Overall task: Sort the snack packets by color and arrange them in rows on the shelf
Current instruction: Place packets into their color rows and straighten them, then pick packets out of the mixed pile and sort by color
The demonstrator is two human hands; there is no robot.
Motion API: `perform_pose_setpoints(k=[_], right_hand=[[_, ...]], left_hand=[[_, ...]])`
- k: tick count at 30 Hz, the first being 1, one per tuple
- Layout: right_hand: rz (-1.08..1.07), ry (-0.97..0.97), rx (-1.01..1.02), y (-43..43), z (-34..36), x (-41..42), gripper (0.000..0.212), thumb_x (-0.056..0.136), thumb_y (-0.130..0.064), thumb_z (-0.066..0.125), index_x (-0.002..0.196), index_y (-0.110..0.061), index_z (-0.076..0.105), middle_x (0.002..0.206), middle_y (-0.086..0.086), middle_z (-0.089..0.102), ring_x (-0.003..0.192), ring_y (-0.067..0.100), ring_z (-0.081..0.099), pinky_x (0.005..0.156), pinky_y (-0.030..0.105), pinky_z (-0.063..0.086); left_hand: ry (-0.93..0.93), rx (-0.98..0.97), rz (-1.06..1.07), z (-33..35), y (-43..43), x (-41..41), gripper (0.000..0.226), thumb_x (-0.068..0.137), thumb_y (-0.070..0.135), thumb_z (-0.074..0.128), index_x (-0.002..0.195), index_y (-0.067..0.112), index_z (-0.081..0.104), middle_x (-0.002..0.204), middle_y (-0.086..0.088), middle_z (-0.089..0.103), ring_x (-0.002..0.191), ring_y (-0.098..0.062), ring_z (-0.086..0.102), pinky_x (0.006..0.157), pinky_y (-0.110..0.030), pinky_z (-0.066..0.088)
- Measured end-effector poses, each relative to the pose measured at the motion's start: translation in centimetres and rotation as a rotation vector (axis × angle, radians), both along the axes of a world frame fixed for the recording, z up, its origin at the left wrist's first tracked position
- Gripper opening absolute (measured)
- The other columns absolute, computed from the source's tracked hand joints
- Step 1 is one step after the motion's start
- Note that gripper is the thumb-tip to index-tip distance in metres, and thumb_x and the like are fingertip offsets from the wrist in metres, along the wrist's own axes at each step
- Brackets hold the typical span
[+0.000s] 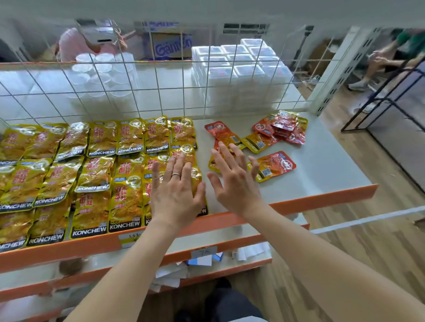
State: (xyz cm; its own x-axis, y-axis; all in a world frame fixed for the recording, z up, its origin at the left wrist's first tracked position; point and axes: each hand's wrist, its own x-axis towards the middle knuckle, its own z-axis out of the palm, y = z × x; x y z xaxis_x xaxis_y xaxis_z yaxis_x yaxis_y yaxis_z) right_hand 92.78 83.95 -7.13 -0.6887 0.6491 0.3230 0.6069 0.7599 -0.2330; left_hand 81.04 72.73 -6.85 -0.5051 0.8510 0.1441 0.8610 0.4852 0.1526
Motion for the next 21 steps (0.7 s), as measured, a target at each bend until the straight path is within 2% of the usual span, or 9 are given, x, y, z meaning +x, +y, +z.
perform_pose_setpoints(k=[2,5,8,14,21], right_hand=[[0.004,-0.001,-0.016,-0.1,0.1,0.1,0.056,0.094,-0.045,0.048,0.145,-0.023,0.047,0.159,-0.001,0.036,0.148,0.021,0.024,0.111,0.052,0.013],[-0.013,0.022,-0.05,0.1,0.7,1.0,0.058,0.094,-0.049,0.043,0.147,-0.024,0.046,0.16,-0.001,0.034,0.149,0.022,0.022,0.111,0.052,0.012],[-0.021,0.016,-0.045,1.0,1.3,3.0,0.06,0.095,-0.052,0.037,0.149,-0.026,0.041,0.162,-0.003,0.029,0.151,0.02,0.017,0.112,0.05,0.009],[-0.065,-0.036,-0.037,5.6,2.5,8.0,0.064,0.093,-0.056,0.032,0.15,-0.03,0.038,0.163,-0.006,0.026,0.151,0.019,0.015,0.112,0.047,0.008],[-0.077,-0.07,-0.079,11.5,3.9,12.5,0.064,0.093,-0.052,0.031,0.153,-0.031,0.031,0.164,-0.005,0.022,0.151,0.018,0.011,0.112,0.05,0.006]], left_hand=[[0.001,0.028,-0.002,0.1,-0.3,0.1,0.081,0.091,0.062,0.01,0.152,0.018,0.038,0.166,-0.002,0.023,0.155,-0.017,0.014,0.12,-0.046,-0.02],[0.009,0.113,-0.026,0.3,-0.5,0.4,0.072,0.095,0.059,0.024,0.146,0.015,0.049,0.16,-0.005,0.037,0.151,-0.02,0.029,0.124,-0.051,-0.004],[0.053,0.199,-0.068,0.4,-0.8,0.6,0.063,0.097,0.052,0.035,0.14,0.012,0.055,0.156,-0.006,0.044,0.147,-0.022,0.037,0.124,-0.055,0.009],[0.089,0.264,-0.117,1.4,1.3,3.1,0.061,0.094,0.051,0.041,0.136,0.01,0.057,0.156,-0.009,0.043,0.146,-0.027,0.038,0.124,-0.054,0.006],[0.034,0.234,-0.183,1.2,9.0,8.7,0.066,0.093,0.055,0.039,0.141,0.012,0.053,0.157,-0.007,0.042,0.145,-0.026,0.04,0.122,-0.052,0.016]])
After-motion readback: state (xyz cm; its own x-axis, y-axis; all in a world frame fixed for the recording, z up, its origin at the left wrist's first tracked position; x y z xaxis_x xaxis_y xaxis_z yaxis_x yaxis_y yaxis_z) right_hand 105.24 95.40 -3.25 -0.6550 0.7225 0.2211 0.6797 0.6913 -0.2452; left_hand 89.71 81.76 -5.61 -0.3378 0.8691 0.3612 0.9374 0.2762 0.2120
